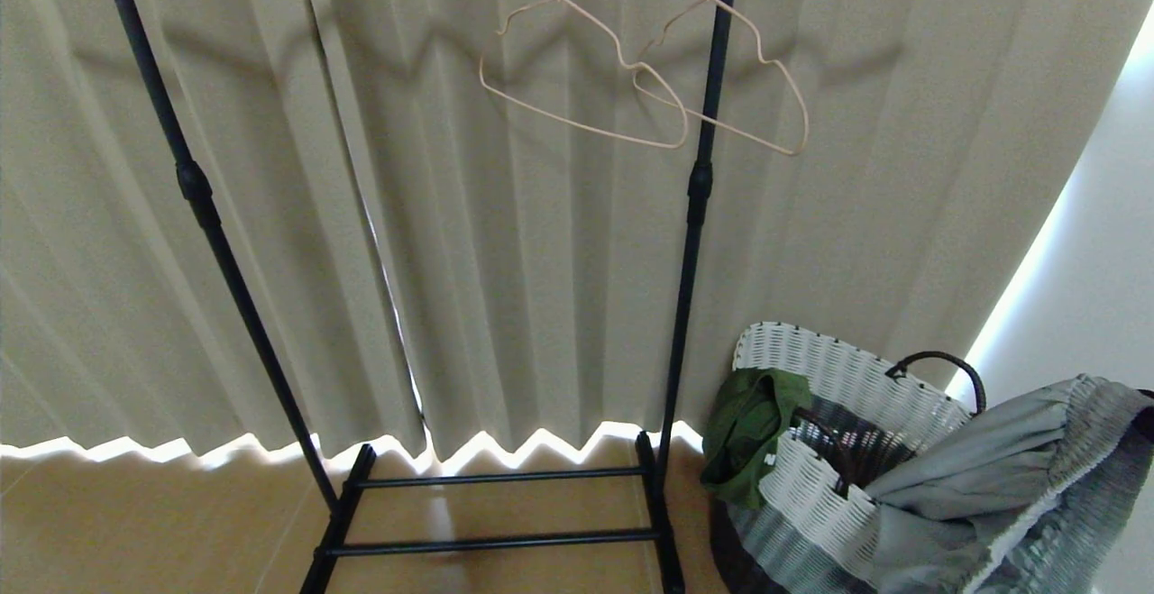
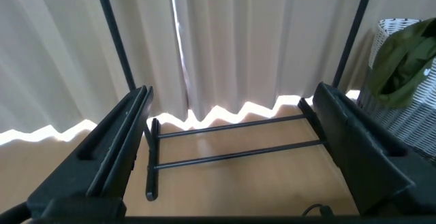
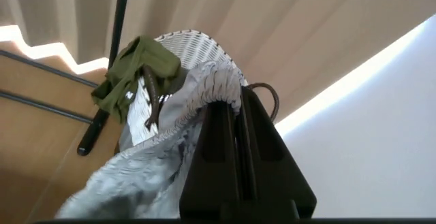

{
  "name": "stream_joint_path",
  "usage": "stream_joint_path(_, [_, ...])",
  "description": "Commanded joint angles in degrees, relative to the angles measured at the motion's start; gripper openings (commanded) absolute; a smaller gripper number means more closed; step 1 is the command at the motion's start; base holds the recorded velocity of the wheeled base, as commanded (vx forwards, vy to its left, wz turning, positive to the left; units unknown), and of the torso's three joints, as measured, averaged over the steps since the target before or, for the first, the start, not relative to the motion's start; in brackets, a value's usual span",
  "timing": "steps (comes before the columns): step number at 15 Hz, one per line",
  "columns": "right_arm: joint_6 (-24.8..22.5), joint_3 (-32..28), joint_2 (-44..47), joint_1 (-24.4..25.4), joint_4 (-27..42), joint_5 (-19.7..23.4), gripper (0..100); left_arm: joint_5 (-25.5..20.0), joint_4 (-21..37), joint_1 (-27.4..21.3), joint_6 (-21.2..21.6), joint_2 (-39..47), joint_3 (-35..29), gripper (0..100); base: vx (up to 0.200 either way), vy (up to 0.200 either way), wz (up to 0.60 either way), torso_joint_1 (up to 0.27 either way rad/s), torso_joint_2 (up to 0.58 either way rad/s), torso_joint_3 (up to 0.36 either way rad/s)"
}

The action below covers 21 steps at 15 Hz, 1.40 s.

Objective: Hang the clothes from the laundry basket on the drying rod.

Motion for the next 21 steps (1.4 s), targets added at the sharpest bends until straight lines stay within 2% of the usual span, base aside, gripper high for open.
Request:
stream_joint_path(1, [-0.03, -0.03, 0.05, -0.01, -0.04, 0.06, 0, 0.01, -0.01, 0.00, 0.02, 0.02, -0.06, 100, 0.000, 0.200, 0.00, 0.007, 0.00, -0.002])
stream_joint_path(3, [-0.03, 0.06, 0.05, -0.01, -0.04, 0.06, 0, 0.01, -0.01, 0.00, 0.02, 0.02, -0.06, 100, 0.000, 0.200, 0.00, 0.005, 0.00, -0.002])
stream_joint_path(6, [-0.03, -0.12, 0.31, 0.60, -0.04, 2.26, 0, 0.01, -0.01, 0.00, 0.02, 0.02, -0.06, 100, 0.000, 0.133, 0.00, 0.002, 0.00, 0.003])
stream_joint_path(9, [-0.03, -1.79, 0.57, 5.26, 0.05, 2.17, 0, -0.26, 0.08, 0.00, 0.37, 0.02, -0.06, 100, 0.000, 0.000, 0.00, 0.000, 0.00, 0.000])
stream_joint_path(13, [0.68, -6.36, 1.98, 15.98, 0.05, 2.08, 0, -2.72, -0.01, 0.00, 2.83, 0.02, -0.06, 100, 0.000, 0.000, 0.00, 0.000, 0.00, 0.000])
stream_joint_path(14, [1.73, -7.94, 3.21, 18.80, 0.05, 2.08, 0, -7.46, -0.01, 0.00, 4.77, 0.02, -0.06, 100, 0.000, 0.000, 0.00, 0.000, 0.00, 0.000])
stream_joint_path(15, [3.58, -9.52, 4.26, 21.35, 0.05, 2.08, 0, -10.01, -0.10, 0.00, 7.67, 0.02, -0.06, 100, 0.000, 0.000, 0.00, 0.000, 0.00, 0.000])
stream_joint_path(18, [9.20, -13.92, 6.64, 28.11, 0.31, 1.99, 0, -10.80, -0.36, -0.88, 9.34, 2.31, -0.59, 100, 0.000, 0.000, 0.00, 0.000, 0.00, 0.000])
stream_joint_path(19, [10.35, -15.15, 7.43, 29.61, 0.93, 1.99, 0, -13.27, -0.45, -2.37, 9.07, 5.56, -3.84, 100, 0.000, 0.000, 0.00, 0.000, 0.00, 0.000])
stream_joint_path(20, [11.31, -16.20, 8.22, 31.45, 1.10, 1.99, 0, -17.48, -0.54, -4.74, 8.46, 12.24, -12.36, 100, 0.000, 0.000, 0.00, 0.000, 0.00, 0.000])
stream_joint_path(21, [12.54, -17.17, 8.40, 32.95, 1.10, 1.99, 0, -19.51, -0.89, -6.24, 7.75, 19.01, -18.87, 100, 0.000, 0.000, 0.00, 0.000, 0.00, 0.000])
